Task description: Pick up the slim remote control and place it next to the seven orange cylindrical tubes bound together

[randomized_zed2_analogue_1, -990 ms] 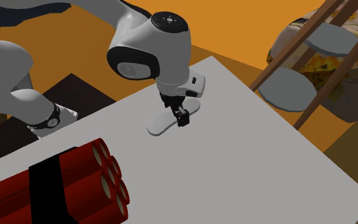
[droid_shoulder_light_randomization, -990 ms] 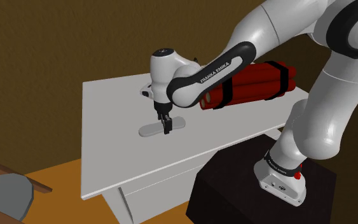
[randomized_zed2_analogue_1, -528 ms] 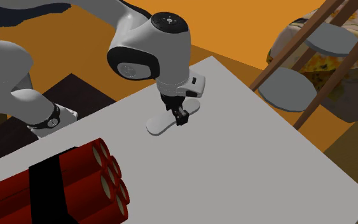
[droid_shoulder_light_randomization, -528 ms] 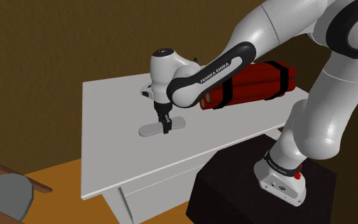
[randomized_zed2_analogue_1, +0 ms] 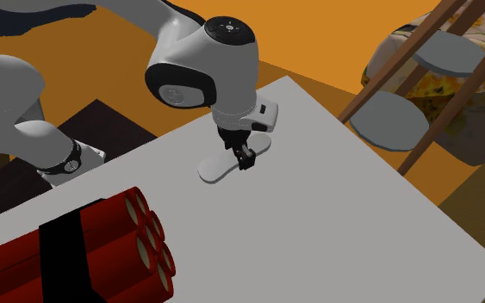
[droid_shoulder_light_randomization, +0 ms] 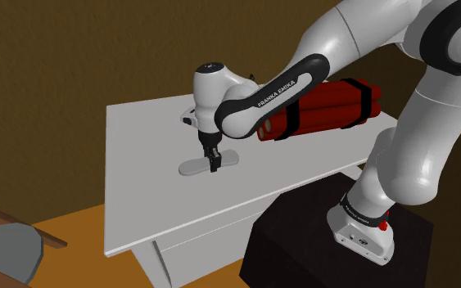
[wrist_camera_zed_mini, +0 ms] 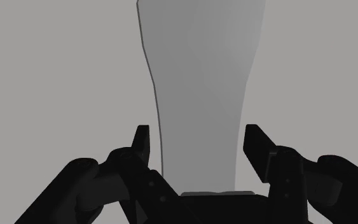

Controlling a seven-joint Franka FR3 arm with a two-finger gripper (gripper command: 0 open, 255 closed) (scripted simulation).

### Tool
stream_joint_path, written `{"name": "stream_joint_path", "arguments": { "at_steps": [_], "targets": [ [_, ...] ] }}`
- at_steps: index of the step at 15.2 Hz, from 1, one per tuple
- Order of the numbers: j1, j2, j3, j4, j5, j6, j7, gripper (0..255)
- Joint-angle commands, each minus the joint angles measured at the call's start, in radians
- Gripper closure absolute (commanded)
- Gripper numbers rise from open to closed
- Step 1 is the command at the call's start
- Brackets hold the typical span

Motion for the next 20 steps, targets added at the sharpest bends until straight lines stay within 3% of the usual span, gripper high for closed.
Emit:
{"name": "stream_joint_path", "arguments": {
  "at_steps": [1,20],
  "targets": [
    [0.000,-0.009,0.000,0.005,0.003,-0.013,-0.002,255],
    [-0.003,-0.134,0.000,0.130,0.042,-0.261,-0.034,255]
  ]
}}
